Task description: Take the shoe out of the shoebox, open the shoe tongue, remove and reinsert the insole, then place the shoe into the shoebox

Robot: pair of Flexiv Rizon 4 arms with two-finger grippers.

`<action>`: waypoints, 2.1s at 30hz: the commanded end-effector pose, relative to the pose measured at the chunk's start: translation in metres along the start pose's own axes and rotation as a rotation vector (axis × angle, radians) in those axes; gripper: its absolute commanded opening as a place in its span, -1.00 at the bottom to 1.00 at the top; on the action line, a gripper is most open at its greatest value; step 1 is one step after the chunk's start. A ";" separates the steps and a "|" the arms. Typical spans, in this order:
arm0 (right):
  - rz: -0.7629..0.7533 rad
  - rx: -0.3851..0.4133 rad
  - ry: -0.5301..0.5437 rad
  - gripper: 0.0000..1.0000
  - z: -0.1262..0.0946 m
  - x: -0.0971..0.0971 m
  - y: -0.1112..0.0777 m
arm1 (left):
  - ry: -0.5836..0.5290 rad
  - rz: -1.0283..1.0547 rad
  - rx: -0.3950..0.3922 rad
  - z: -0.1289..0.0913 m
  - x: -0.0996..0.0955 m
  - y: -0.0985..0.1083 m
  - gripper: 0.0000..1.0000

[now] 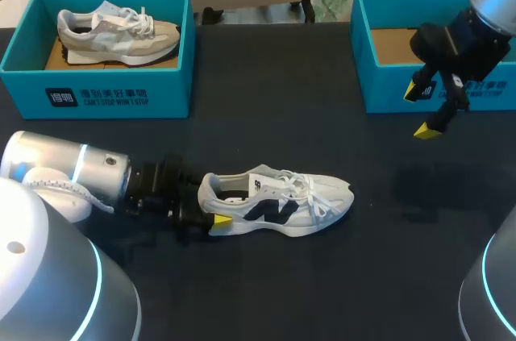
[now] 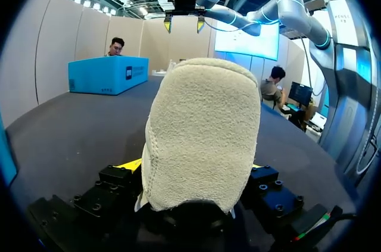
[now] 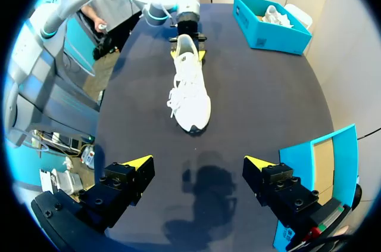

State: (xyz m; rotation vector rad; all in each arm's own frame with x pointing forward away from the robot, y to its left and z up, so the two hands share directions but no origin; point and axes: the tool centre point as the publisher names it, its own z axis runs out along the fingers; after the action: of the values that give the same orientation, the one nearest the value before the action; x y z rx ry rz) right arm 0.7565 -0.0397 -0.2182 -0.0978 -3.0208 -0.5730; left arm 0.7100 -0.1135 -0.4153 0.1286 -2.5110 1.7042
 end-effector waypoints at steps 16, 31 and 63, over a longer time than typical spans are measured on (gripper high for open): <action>0.000 0.002 0.000 1.00 0.001 0.000 0.000 | 0.001 0.000 -0.003 0.002 0.001 0.002 -1.00; 0.442 0.060 -0.200 1.00 0.011 0.001 0.069 | 0.001 0.000 -0.003 0.002 0.001 0.002 -1.00; 0.988 0.205 -0.422 1.00 0.074 0.029 0.220 | 0.001 0.000 -0.003 0.002 0.001 0.002 -1.00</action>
State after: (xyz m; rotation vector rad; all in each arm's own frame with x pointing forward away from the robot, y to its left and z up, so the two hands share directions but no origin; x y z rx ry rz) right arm 0.7389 0.1685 -0.1941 -1.6555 -2.7560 -0.3199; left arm 0.7099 -0.1137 -0.4152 0.1279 -2.5105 1.7043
